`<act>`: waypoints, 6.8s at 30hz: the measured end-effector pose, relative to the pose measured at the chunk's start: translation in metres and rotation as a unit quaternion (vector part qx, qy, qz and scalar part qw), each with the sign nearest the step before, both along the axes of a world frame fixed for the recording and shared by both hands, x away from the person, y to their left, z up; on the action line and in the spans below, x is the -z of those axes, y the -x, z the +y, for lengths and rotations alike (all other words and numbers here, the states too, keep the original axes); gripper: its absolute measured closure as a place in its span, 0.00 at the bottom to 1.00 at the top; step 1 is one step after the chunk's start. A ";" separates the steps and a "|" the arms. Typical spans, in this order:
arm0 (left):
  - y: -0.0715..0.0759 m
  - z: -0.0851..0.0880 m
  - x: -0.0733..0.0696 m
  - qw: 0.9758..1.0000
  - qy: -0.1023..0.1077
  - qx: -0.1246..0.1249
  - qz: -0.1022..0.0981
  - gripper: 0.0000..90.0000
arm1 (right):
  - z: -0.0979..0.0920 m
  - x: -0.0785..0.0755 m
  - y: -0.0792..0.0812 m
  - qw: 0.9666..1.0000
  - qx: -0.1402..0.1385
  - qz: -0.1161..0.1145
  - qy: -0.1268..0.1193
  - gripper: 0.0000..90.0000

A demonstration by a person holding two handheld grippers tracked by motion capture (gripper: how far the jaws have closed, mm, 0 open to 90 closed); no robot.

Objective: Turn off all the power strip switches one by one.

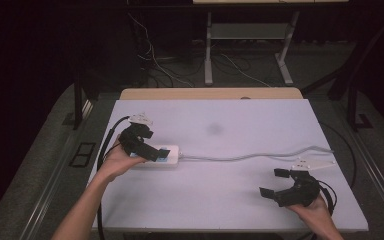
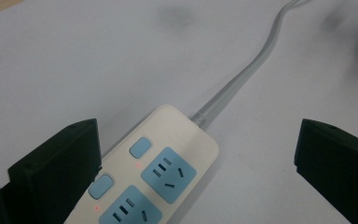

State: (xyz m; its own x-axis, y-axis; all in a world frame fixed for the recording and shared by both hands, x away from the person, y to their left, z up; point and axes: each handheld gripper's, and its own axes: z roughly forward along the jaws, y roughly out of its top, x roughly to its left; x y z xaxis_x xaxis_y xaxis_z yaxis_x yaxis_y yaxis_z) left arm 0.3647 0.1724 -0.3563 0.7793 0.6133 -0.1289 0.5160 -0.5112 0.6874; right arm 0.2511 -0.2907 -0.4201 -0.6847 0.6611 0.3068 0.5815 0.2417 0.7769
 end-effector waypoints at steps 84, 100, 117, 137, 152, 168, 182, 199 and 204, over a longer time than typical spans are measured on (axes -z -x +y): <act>-0.044 -0.006 0.051 0.997 -0.043 -0.026 0.058 0.99 | -0.002 0.003 -0.001 1.000 0.001 0.004 0.004 0.00; -0.048 0.000 0.054 0.996 -0.018 -0.024 0.084 1.00 | -0.003 0.004 -0.001 1.000 0.001 0.002 0.006 0.00; -0.044 -0.002 0.054 0.997 -0.023 -0.032 0.072 0.99 | -0.003 0.003 -0.001 1.000 0.003 -0.002 0.006 0.00; -0.032 0.010 0.038 0.998 -0.018 -0.041 0.035 0.99 | -0.006 0.002 -0.001 1.000 0.009 -0.005 0.003 0.00; -0.027 0.026 0.024 0.998 -0.018 -0.051 0.027 0.99 | -0.005 0.002 -0.002 1.000 0.009 -0.005 0.005 0.00; -0.030 0.039 0.028 0.997 -0.031 -0.066 0.029 0.99 | -0.004 0.003 -0.002 1.000 0.006 -0.003 0.008 0.00; -0.037 0.034 0.038 0.996 -0.045 -0.061 0.039 0.99 | -0.004 0.004 -0.002 1.000 0.005 -0.001 0.010 0.00; -0.039 0.034 0.050 0.996 -0.044 -0.063 0.049 0.99 | -0.003 0.004 -0.002 1.000 0.002 -0.001 0.015 0.00; -0.040 0.036 0.051 0.996 -0.036 -0.066 0.056 0.99 | -0.004 0.004 -0.001 1.000 0.003 -0.001 0.013 0.00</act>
